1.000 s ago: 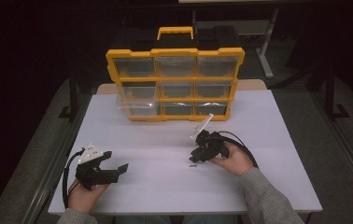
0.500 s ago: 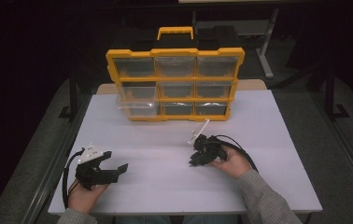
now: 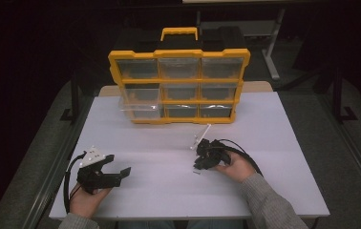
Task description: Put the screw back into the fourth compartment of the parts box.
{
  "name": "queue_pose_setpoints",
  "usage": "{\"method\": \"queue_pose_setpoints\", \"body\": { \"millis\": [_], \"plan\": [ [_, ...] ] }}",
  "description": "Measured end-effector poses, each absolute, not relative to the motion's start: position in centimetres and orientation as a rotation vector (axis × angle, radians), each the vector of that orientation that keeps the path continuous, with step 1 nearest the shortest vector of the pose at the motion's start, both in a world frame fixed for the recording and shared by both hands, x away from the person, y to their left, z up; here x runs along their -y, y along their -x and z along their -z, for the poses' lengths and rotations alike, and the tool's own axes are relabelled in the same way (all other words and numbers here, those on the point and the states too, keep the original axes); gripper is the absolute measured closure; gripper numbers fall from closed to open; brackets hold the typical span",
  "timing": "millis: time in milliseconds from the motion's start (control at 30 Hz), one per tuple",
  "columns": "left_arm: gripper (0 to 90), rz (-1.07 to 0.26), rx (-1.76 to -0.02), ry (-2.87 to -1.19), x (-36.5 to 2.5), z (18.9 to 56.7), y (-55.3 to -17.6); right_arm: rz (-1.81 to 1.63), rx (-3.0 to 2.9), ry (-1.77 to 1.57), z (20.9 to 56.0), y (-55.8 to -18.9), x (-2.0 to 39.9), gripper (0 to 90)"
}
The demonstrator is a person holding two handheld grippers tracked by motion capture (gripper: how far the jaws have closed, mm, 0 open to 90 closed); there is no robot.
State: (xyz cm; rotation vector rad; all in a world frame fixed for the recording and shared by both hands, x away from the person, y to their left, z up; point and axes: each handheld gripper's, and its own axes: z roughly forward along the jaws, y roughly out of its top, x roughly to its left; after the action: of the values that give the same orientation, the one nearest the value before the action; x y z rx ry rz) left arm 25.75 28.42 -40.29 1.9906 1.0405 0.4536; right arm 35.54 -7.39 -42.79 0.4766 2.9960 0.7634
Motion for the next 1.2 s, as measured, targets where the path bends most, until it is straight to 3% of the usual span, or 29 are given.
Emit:
{"method": "queue_pose_setpoints", "body": {
  "millis": [300,800,1200],
  "plan": [
    [17.9,-0.454,-1.038,-1.990,-28.3,40.3,-25.7,-0.739,-2.984,-0.462,42.8,-35.4,7.2,85.9],
    [17.9,-0.448,-1.044,-1.986,-28.5,40.2,-25.7,-0.813,-3.024,-0.529,42.7,-36.3,7.8,86.3],
    [17.9,-0.450,-1.043,-1.980,-28.4,40.2,-25.7,-0.903,-2.989,-0.568,39.4,-37.8,8.6,86.3]
  ]
}}
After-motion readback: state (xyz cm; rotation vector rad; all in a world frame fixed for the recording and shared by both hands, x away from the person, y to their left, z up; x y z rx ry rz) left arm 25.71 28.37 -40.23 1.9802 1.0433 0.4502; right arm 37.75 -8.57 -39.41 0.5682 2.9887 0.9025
